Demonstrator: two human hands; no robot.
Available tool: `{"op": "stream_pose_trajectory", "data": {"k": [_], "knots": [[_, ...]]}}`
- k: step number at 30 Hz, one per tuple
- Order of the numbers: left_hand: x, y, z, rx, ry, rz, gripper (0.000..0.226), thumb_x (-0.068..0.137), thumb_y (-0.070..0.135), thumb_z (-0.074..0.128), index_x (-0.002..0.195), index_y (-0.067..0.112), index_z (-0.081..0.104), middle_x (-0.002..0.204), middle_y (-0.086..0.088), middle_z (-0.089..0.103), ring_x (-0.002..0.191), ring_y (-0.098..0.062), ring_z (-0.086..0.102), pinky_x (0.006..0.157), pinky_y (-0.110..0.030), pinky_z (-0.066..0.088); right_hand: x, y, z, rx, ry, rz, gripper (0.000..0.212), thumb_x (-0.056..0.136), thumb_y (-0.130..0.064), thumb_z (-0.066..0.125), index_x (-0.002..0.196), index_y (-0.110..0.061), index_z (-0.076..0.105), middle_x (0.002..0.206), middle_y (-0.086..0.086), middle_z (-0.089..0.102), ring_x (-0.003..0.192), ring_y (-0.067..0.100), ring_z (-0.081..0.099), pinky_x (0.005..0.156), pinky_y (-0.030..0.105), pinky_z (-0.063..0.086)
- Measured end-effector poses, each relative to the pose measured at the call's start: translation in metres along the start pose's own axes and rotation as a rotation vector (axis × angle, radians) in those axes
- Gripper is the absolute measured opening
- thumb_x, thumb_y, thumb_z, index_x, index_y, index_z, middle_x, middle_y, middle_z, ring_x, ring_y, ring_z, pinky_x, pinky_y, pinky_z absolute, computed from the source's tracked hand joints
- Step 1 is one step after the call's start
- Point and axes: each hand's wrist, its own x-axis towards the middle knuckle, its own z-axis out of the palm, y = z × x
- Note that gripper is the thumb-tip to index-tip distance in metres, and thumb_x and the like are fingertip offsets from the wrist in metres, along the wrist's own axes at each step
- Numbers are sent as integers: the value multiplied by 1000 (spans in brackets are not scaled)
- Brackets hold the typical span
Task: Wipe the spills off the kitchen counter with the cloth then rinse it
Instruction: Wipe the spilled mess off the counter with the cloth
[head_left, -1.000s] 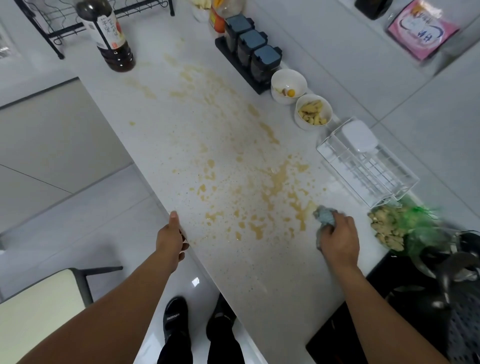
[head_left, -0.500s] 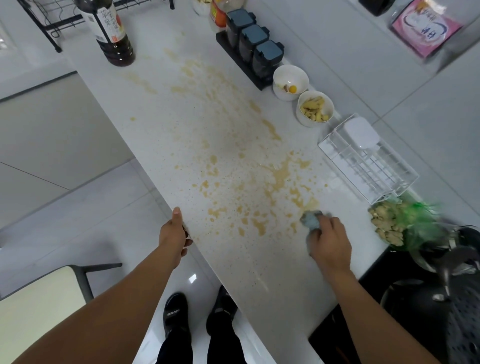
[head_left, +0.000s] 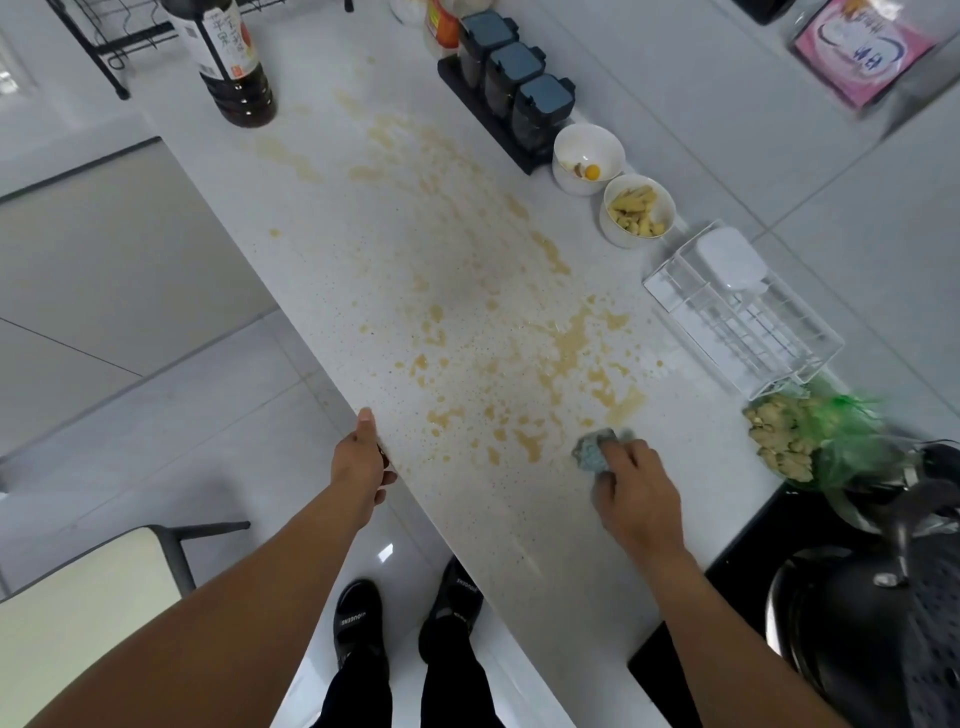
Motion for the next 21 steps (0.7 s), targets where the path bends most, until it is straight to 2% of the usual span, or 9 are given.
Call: {"op": "stream_pose_trajectory", "data": {"k": [3,4,7,8,11,12,15,19,21], "knots": [[1,0,-1,19,-3,7,59,99,68,30,86,16,55,83,-6,57,68,-21,59,61,-32,44,-2,-7,6,25,123,450,35,85,-10,60,120,-8,62,109,17,56,97,37,51,66,40,48],[1,0,0,18,0,8,59,99,68,30,86,16,54,82,-6,56,68,-21,59,61,-32,44,-3,-17,11,-3,127,412,37,83,-8,60,120,-7,63,109,19,57,95,38,51,65,41,49],[1,0,-1,27,-5,10,59,99,69,30,86,17,54,81,-6,55,67,-21,59,59,-31,44,-11,-29,17,-56,26,-95,35,82,-5,59,116,-6,67,107,19,61,91,36,56,67,38,51],[1,0,-1,30,-10,10,59,99,69,30,86,17,54,80,-5,55,67,-20,60,59,-31,44,-11,-25,15,-28,21,-77,33,84,-8,56,115,-8,67,106,17,61,91,35,56,68,36,50],[3,1,-3,35,-12,7,57,99,68,31,86,17,54,78,-4,55,67,-19,60,58,-30,44,-13,-26,15,80,149,454,35,87,-11,58,122,-11,62,111,17,56,97,37,51,72,39,49],[3,1,-3,36,-13,9,57,99,68,31,85,17,53,77,-4,55,66,-19,60,57,-30,44,-14,-35,18,41,147,422,38,84,-7,61,122,-9,62,110,18,56,96,37,51,71,41,50],[4,1,-4,41,-30,14,59,99,68,31,84,16,51,76,-4,55,66,-20,59,57,-29,43,-20,-43,19,-59,54,-99,36,80,-3,58,114,-4,67,103,20,61,86,37,55,67,37,48],[5,1,-7,58,-32,22,59,99,67,32,84,14,53,78,-4,57,67,-21,61,56,-29,44,-21,-47,20,74,168,462,36,82,-3,62,118,-6,64,104,22,58,88,39,53,67,38,46],[5,2,-8,71,-37,20,58,100,67,32,85,15,53,80,-4,58,67,-20,61,55,-29,45,-24,-66,23,26,84,157,37,81,-1,61,117,-6,65,101,19,59,86,34,52,66,35,47]]}}
